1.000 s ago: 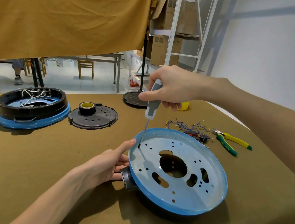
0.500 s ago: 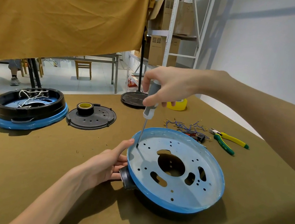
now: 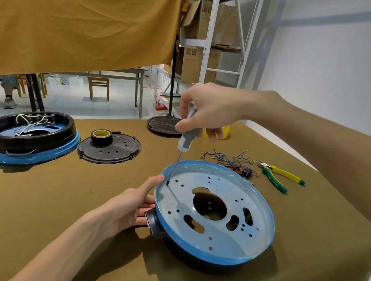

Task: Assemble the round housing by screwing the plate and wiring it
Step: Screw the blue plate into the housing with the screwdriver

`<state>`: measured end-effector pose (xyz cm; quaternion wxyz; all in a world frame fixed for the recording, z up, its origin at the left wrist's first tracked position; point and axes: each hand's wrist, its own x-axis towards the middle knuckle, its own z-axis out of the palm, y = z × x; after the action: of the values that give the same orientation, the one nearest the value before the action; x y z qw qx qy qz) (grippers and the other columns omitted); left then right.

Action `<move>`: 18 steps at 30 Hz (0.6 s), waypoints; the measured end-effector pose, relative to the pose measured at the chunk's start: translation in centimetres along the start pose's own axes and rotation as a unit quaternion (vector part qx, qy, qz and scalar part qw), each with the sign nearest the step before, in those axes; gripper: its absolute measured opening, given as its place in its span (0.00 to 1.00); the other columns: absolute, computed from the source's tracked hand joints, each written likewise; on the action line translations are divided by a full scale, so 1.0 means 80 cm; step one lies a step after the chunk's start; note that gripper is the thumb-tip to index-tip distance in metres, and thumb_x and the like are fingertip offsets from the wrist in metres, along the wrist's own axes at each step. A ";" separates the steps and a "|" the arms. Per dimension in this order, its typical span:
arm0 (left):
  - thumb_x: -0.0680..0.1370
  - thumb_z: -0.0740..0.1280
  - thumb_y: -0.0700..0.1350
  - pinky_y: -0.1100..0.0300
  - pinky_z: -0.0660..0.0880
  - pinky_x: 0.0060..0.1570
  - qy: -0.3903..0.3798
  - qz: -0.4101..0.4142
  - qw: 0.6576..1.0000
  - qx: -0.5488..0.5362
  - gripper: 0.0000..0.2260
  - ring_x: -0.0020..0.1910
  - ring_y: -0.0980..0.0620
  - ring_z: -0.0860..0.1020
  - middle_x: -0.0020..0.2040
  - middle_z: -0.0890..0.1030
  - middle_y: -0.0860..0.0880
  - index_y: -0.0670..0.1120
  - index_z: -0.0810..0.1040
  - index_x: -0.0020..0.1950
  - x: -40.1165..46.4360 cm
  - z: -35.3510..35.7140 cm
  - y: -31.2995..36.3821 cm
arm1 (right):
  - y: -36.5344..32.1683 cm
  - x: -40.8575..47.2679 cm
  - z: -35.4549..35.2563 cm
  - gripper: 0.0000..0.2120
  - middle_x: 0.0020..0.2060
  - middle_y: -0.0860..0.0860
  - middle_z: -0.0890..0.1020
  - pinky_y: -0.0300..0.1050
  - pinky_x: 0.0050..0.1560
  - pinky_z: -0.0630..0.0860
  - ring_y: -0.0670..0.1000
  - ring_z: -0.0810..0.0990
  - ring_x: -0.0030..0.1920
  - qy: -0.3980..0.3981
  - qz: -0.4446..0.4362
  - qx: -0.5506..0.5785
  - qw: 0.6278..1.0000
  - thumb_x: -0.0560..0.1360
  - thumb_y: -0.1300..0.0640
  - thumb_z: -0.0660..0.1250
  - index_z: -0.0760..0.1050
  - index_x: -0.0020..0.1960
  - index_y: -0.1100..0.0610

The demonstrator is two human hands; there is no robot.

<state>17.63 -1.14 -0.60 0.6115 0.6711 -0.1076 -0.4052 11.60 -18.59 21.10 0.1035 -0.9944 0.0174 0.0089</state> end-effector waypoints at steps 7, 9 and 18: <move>0.62 0.72 0.70 0.55 0.84 0.45 0.004 -0.001 1.000 -0.002 0.41 0.47 0.47 0.87 0.50 0.87 0.42 0.37 0.82 0.59 0.000 0.001 0.000 | -0.002 0.003 -0.004 0.14 0.39 0.55 0.87 0.39 0.29 0.79 0.51 0.86 0.32 -0.049 0.002 0.017 0.999 0.77 0.50 0.74 0.75 0.56 0.55; 0.61 0.72 0.70 0.55 0.84 0.45 0.009 -0.002 1.000 0.000 0.42 0.47 0.46 0.87 0.50 0.88 0.42 0.38 0.82 0.59 0.001 0.001 0.000 | 0.000 0.000 -0.005 0.12 0.39 0.56 0.87 0.40 0.29 0.80 0.53 0.86 0.31 -0.048 0.000 0.025 0.999 0.77 0.54 0.75 0.76 0.55 0.57; 0.59 0.73 0.70 0.54 0.84 0.44 0.007 0.003 1.000 0.000 0.42 0.48 0.45 0.87 0.50 0.87 0.41 0.37 0.82 0.58 0.004 0.001 -0.001 | -0.008 0.002 -0.006 0.14 0.37 0.58 0.87 0.43 0.31 0.81 0.56 0.87 0.34 -0.059 0.004 0.001 0.998 0.77 0.51 0.74 0.73 0.55 0.57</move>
<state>17.76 -1.35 -0.82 0.6136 0.6735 -0.1050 -0.3985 11.80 -18.09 21.69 0.1050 -0.9920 0.0151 0.0683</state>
